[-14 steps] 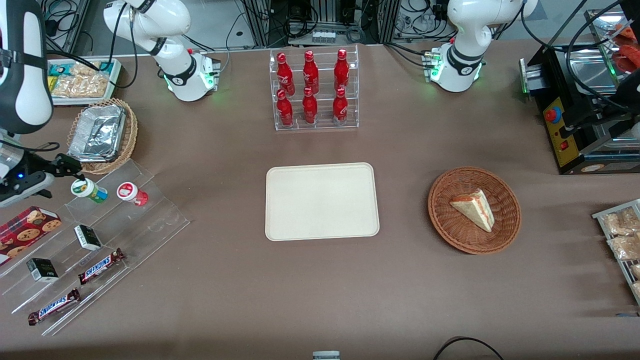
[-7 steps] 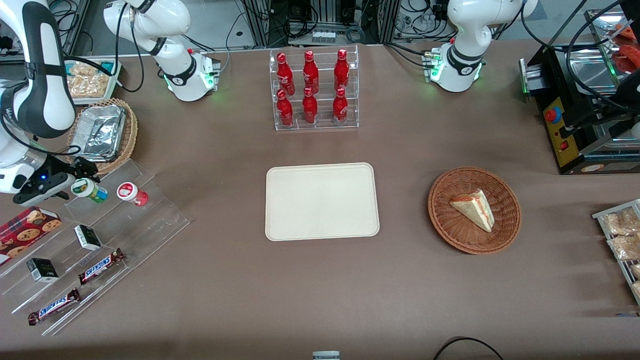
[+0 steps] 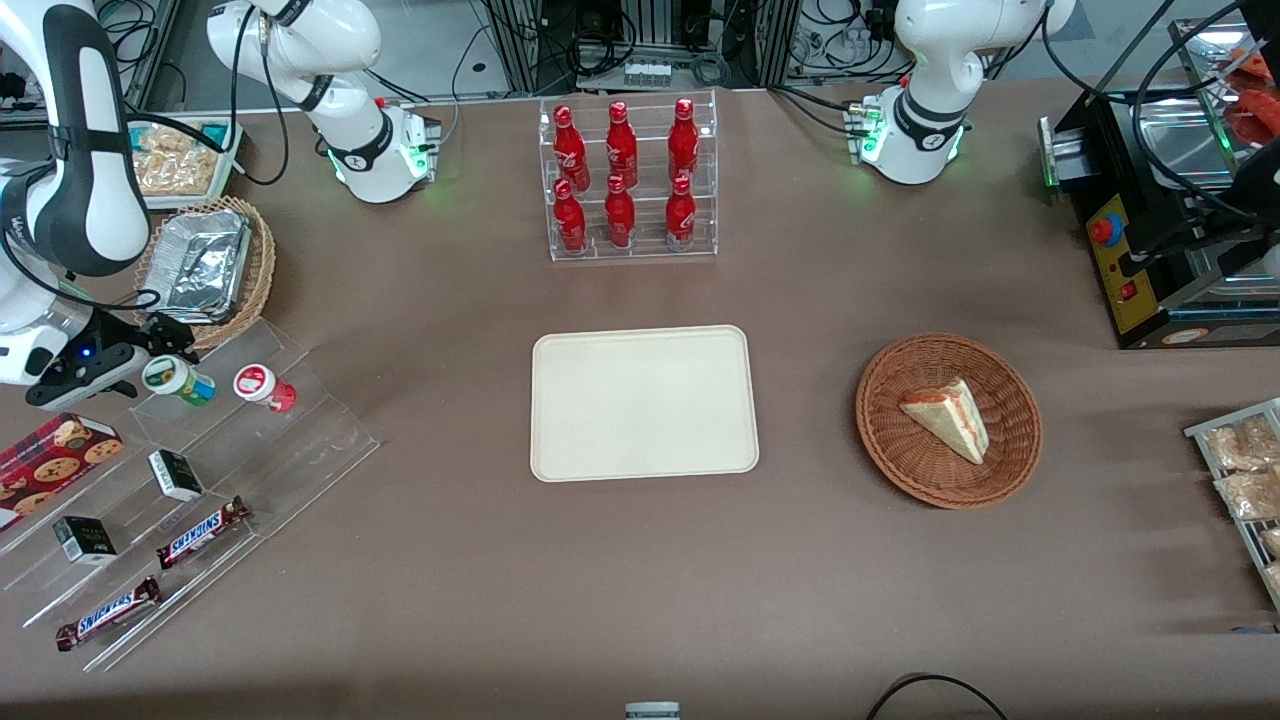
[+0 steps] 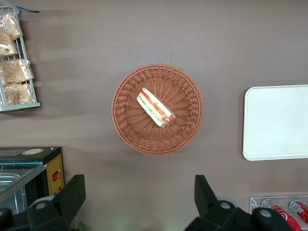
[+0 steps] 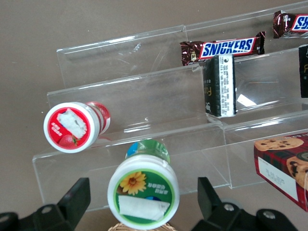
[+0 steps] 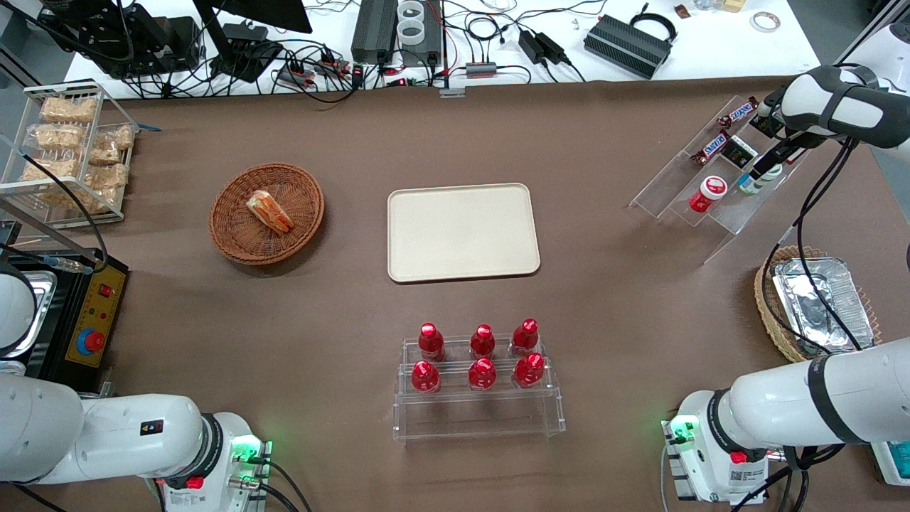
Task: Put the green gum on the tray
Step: 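Close the right gripper on the green-lidded gum jar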
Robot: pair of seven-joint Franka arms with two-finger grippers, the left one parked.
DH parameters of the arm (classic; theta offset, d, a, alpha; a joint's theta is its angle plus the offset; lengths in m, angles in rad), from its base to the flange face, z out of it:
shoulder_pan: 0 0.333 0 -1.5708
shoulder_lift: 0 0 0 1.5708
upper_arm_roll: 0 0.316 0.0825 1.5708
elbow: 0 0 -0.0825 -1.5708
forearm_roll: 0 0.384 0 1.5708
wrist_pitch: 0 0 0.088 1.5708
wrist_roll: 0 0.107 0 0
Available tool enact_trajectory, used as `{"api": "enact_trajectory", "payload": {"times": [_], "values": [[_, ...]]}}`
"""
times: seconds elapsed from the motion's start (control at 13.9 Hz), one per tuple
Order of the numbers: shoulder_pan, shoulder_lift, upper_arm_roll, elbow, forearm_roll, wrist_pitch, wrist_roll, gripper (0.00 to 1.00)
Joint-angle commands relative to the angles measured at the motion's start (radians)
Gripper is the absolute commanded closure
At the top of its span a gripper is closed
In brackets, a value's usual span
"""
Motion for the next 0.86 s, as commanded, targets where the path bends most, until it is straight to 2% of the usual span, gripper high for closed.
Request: {"api": "enact_trajectory", "payload": {"times": [0.0,0.14,0.22,0.29,0.36,0.43,0.65,0.79], "values": [[0.0,-0.023,-0.007,-0.033,0.021,0.021,-0.026,0.01],[0.0,-0.025,-0.009,-0.039,0.021,0.022,-0.026,0.02],[0.002,-0.025,-0.018,-0.039,0.021,0.022,-0.024,0.07],[0.005,-0.022,-0.018,-0.036,0.021,0.013,-0.021,0.21],[0.008,-0.023,-0.018,-0.034,0.019,0.01,-0.021,0.63],[0.011,-0.022,-0.018,-0.027,0.018,0.007,-0.023,1.0],[0.015,-0.014,-0.013,0.03,0.01,-0.031,-0.013,1.0],[0.034,-0.013,-0.013,0.106,0.012,-0.123,-0.01,1.0]]}}
